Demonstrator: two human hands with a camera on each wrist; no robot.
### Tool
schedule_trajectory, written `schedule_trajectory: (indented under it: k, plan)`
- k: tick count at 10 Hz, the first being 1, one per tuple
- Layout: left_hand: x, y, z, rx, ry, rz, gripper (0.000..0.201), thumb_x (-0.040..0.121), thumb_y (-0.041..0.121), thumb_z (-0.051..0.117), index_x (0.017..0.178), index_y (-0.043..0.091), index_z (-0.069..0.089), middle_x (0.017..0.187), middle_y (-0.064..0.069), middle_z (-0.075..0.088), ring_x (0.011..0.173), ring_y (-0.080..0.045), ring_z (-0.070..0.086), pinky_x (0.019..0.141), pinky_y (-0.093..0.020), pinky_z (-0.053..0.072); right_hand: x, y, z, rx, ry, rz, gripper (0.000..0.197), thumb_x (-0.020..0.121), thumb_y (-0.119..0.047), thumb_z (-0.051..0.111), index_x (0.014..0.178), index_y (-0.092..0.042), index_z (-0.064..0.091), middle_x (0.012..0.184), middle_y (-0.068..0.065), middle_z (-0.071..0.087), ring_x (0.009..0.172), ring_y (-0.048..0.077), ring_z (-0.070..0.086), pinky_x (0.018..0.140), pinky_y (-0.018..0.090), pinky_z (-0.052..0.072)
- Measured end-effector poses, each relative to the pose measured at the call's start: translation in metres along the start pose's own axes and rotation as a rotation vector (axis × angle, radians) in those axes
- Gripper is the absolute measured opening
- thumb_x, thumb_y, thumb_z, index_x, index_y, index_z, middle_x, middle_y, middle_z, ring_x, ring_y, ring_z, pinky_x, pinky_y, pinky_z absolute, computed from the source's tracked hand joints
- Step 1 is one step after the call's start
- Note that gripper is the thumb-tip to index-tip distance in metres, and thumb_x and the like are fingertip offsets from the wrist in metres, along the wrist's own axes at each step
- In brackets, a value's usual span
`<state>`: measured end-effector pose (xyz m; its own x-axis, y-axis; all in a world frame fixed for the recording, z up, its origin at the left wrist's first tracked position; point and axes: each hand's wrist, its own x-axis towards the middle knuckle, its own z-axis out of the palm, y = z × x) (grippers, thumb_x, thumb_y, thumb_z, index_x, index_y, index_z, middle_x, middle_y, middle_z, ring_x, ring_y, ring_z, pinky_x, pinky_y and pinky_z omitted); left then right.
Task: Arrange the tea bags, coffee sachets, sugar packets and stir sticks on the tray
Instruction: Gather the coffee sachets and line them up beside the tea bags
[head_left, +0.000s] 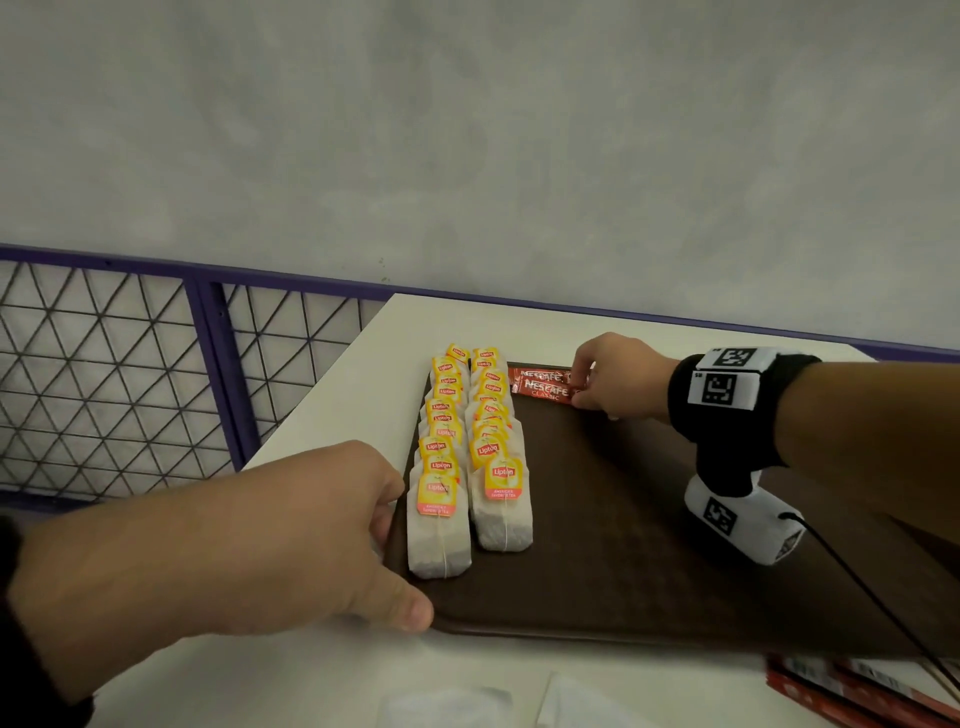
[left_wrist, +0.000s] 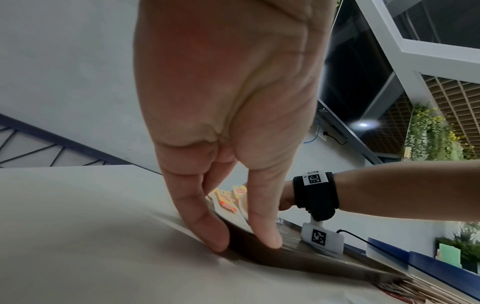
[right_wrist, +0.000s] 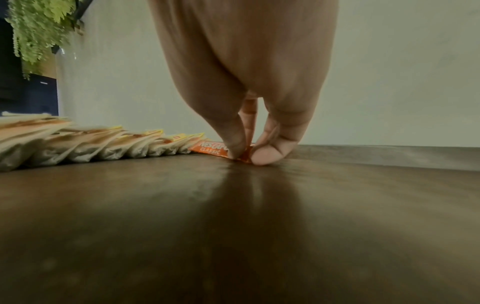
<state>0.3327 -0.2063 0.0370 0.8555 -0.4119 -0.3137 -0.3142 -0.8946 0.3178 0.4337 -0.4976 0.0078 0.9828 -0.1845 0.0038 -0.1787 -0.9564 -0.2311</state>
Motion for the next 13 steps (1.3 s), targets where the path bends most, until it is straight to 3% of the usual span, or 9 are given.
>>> schedule_trajectory:
  k: [1, 2, 4, 6, 9, 10, 11, 12, 13]
  plan:
    - [0.001, -0.003, 0.002, -0.034, 0.038, 0.003, 0.048, 0.074, 0.051, 0.081, 0.113, 0.03, 0.065, 0.081, 0.014, 0.066, 0.061, 0.003, 0.056, 0.054, -0.003, 0.04, 0.004, -0.003, 0.0, -0.094, 0.03, -0.03, 0.02, 0.093, -0.021, 0.072, 0.111, -0.013, 0.067, 0.12, 0.007, 0.063, 0.091, 0.018, 0.053, 0.077, 0.026, 0.042]
    - [0.009, -0.015, 0.005, -0.163, -0.017, -0.036, 0.051, 0.062, 0.05, 0.09, 0.106, 0.036, 0.068, 0.08, 0.014, 0.076, 0.068, -0.002, 0.07, 0.057, -0.009, 0.044, 0.008, -0.005, 0.001, -0.139, 0.049, -0.06, 0.02, 0.093, -0.018, 0.071, 0.112, -0.011, 0.068, 0.122, 0.008, 0.062, 0.097, 0.019, 0.052, 0.08, 0.028, 0.041]
    - [0.004, -0.003, 0.007, 0.01, 0.048, 0.04, 0.048, 0.077, 0.053, 0.078, 0.115, 0.027, 0.065, 0.082, 0.014, 0.061, 0.06, 0.004, 0.049, 0.054, -0.002, 0.038, 0.012, -0.006, 0.003, -0.17, 0.046, -0.075, 0.02, 0.095, -0.02, 0.069, 0.114, -0.013, 0.066, 0.125, 0.009, 0.062, 0.105, 0.023, 0.056, 0.081, 0.028, 0.042]
    - [0.003, -0.004, 0.005, -0.013, 0.028, 0.025, 0.042, 0.078, 0.049, 0.079, 0.113, 0.029, 0.066, 0.077, 0.014, 0.063, 0.058, 0.004, 0.053, 0.052, -0.003, 0.039, 0.014, -0.007, 0.005, -0.202, 0.046, -0.116, 0.018, 0.095, -0.016, 0.068, 0.113, -0.016, 0.064, 0.123, 0.007, 0.062, 0.097, 0.02, 0.052, 0.08, 0.029, 0.041]
    - [0.005, -0.002, 0.007, 0.078, 0.032, 0.054, 0.049, 0.075, 0.056, 0.079, 0.112, 0.026, 0.067, 0.094, 0.01, 0.071, 0.061, 0.003, 0.051, 0.055, -0.004, 0.04, 0.014, -0.005, 0.006, -0.223, 0.071, -0.137, 0.019, 0.096, -0.014, 0.065, 0.114, -0.017, 0.064, 0.118, 0.007, 0.064, 0.1, 0.023, 0.057, 0.077, 0.029, 0.042]
    - [0.006, -0.005, 0.008, 0.055, 0.045, 0.052, 0.048, 0.071, 0.055, 0.081, 0.108, 0.026, 0.068, 0.09, 0.009, 0.071, 0.06, 0.003, 0.052, 0.054, -0.005, 0.041, 0.012, -0.004, 0.003, -0.171, 0.108, -0.091, 0.021, 0.096, -0.028, 0.065, 0.11, -0.013, 0.061, 0.114, 0.008, 0.065, 0.099, 0.024, 0.059, 0.077, 0.031, 0.045]
    - [0.007, -0.007, 0.009, 0.052, 0.047, 0.055, 0.048, 0.069, 0.056, 0.082, 0.105, 0.026, 0.069, 0.087, 0.009, 0.071, 0.06, 0.002, 0.053, 0.053, -0.005, 0.041, 0.012, -0.001, 0.001, -0.088, 0.033, 0.077, 0.027, 0.095, -0.036, 0.065, 0.099, -0.01, 0.058, 0.093, 0.011, 0.07, 0.077, 0.025, 0.07, 0.06, 0.031, 0.055]
    - [0.009, -0.008, 0.009, 0.07, 0.038, 0.057, 0.049, 0.069, 0.056, 0.083, 0.104, 0.026, 0.069, 0.087, 0.008, 0.072, 0.06, 0.002, 0.054, 0.054, -0.006, 0.042, 0.014, 0.004, 0.002, 0.053, -0.066, 0.27, 0.039, 0.093, -0.044, 0.069, 0.086, -0.011, 0.05, 0.086, 0.012, 0.064, 0.07, 0.023, 0.066, 0.048, 0.029, 0.052]
    - [0.011, -0.009, 0.009, 0.092, 0.032, 0.057, 0.048, 0.069, 0.057, 0.082, 0.104, 0.027, 0.069, 0.087, 0.009, 0.072, 0.059, 0.003, 0.053, 0.054, -0.005, 0.042, 0.017, 0.007, 0.001, 0.133, -0.071, 0.323, 0.045, 0.089, -0.051, 0.071, 0.091, -0.011, 0.049, 0.089, 0.012, 0.063, 0.072, 0.022, 0.065, 0.047, 0.028, 0.051]
